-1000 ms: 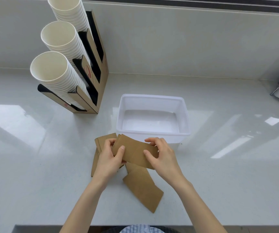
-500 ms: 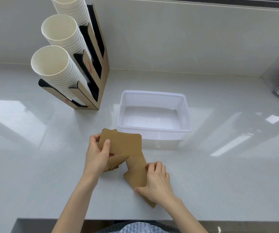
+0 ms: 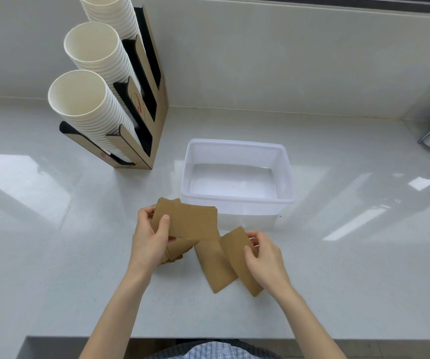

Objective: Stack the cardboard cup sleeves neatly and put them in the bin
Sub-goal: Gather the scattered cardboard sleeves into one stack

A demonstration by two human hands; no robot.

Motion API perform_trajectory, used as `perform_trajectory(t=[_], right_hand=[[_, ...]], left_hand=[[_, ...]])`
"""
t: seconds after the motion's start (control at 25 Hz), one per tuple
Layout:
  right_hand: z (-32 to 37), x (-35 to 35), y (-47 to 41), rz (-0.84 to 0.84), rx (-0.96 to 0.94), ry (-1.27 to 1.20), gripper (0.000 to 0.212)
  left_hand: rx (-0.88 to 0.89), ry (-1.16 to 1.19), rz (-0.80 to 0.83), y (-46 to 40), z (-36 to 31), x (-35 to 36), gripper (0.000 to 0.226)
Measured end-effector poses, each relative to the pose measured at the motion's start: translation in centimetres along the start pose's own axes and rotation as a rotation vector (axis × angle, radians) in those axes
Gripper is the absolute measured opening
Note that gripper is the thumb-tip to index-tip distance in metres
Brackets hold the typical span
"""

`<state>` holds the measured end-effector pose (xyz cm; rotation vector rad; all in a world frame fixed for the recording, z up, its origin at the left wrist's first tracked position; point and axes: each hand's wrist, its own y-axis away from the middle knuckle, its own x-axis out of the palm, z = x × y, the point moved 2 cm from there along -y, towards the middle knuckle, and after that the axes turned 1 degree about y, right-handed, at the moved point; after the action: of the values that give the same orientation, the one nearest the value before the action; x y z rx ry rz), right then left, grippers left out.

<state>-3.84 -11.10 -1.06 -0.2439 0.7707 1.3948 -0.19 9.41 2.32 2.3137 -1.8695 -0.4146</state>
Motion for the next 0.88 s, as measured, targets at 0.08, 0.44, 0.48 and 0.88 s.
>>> perform_trajectory(t=[0.08,0.44,0.48,0.88], right_hand=[[0.5,-1.8,-0.5,-0.052,-0.022,-0.039,0.026],[6.4,-2.6,-1.4,0.041,-0.287,-0.024,0.026],[6.9,-2.3,-1.5,0.054,-0.307,0.001,0.027],[8.6,0.1,-1.6,0.119,-0.389,0.078,0.031]], left_hand=[[0.008,0.002,-0.011,-0.1,0.0,0.0,0.015],[0.015,-0.065,0.113,0.3,-0.2,1.2,0.014],[0.011,-0.068,0.123,0.4,-0.1,1.3,0.015],[0.021,-0.038,0.174,0.9,-0.1,1.9,0.02]])
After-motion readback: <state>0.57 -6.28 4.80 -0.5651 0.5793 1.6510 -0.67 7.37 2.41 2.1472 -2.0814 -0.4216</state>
